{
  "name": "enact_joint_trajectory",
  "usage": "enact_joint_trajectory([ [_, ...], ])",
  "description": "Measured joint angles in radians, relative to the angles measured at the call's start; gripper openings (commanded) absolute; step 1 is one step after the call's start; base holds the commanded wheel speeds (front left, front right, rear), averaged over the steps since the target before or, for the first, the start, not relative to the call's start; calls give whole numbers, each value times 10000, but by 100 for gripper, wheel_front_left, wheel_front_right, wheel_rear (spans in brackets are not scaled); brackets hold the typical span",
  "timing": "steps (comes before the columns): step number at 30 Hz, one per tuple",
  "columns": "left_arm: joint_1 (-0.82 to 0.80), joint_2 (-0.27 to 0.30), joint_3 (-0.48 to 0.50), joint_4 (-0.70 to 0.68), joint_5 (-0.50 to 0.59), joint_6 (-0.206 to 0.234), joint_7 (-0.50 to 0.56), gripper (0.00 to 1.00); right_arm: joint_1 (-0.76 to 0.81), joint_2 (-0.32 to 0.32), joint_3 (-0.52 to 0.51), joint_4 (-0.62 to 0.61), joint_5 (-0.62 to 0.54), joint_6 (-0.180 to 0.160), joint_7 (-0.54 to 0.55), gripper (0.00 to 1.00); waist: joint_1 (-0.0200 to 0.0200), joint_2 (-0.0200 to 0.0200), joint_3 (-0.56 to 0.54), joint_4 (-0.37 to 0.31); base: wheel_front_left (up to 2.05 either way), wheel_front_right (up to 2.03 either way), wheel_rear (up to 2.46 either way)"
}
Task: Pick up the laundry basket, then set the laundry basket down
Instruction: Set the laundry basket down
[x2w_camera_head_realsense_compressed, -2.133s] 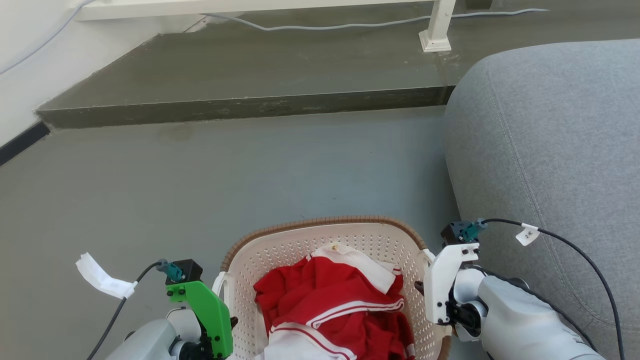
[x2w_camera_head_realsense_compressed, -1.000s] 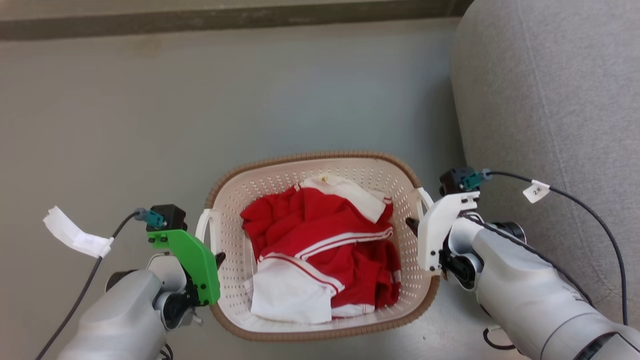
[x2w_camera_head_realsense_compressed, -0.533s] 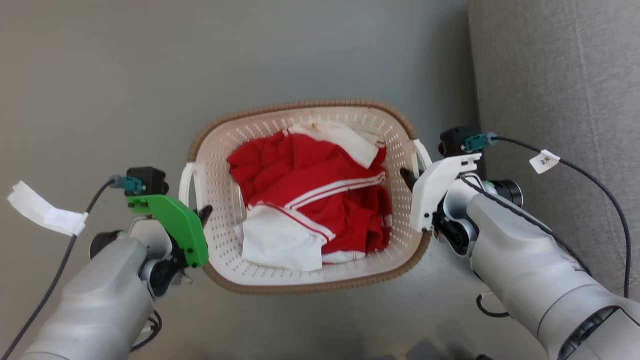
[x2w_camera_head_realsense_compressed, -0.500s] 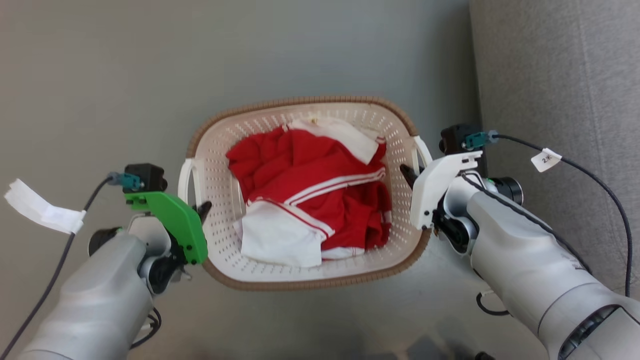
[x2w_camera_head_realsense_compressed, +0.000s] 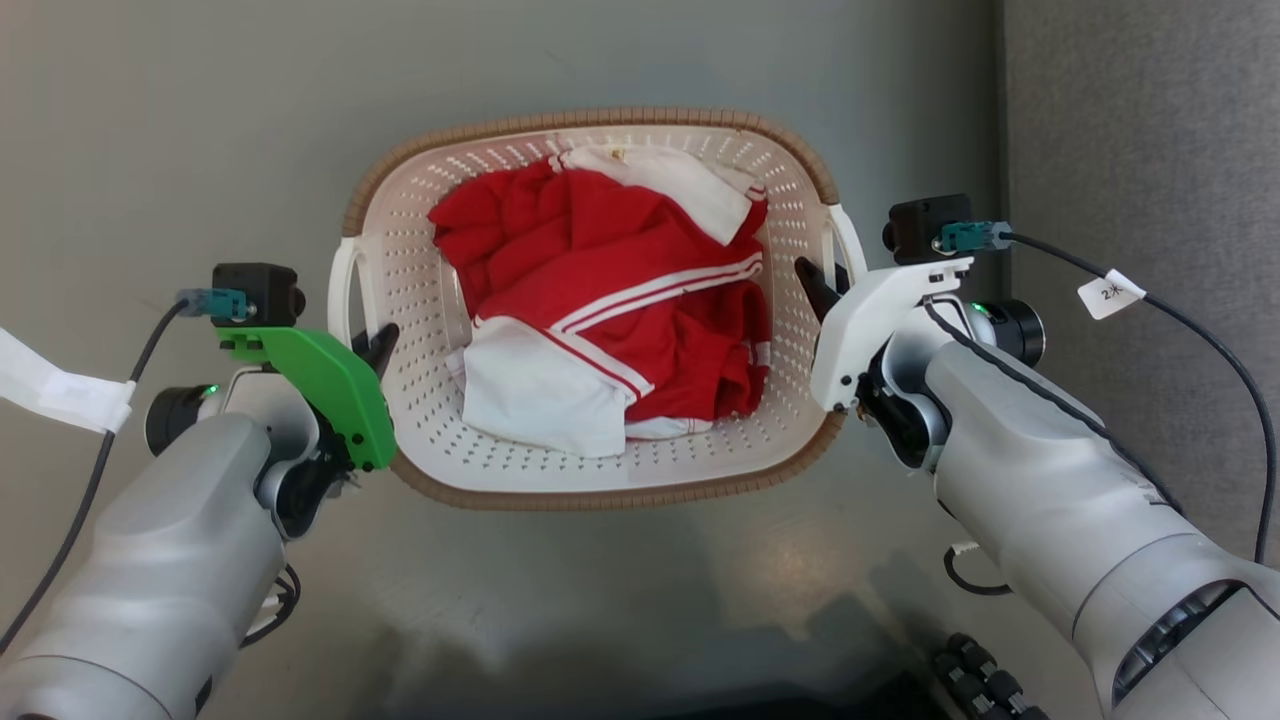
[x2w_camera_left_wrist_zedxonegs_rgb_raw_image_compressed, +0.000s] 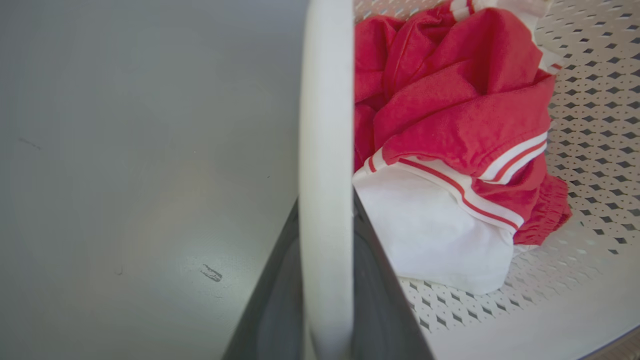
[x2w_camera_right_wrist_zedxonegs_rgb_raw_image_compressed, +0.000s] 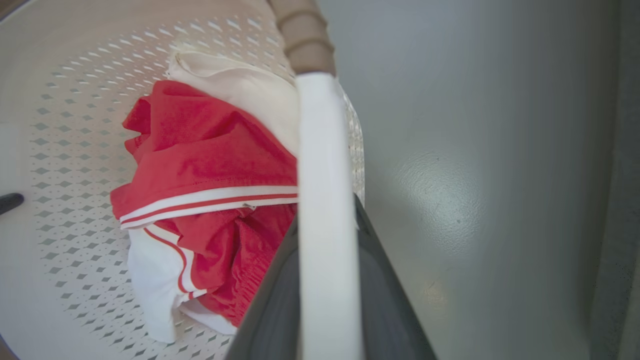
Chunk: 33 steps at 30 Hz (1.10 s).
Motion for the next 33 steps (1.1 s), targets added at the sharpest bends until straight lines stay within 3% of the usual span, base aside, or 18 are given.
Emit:
enact_joint_trajectory([
  [16, -337, -105, -194, 454, 255, -27, -955, 0, -131, 2, 270, -132, 341, -115, -840, 0, 0, 0, 1269, 32, 0, 0, 0],
  [33, -533, -309, -387, 738, 282, -27, -1290, 0, -226, -31, 481, -4, 633, -238, -1060, 0, -1, 0, 1705, 66, 0, 0, 0],
])
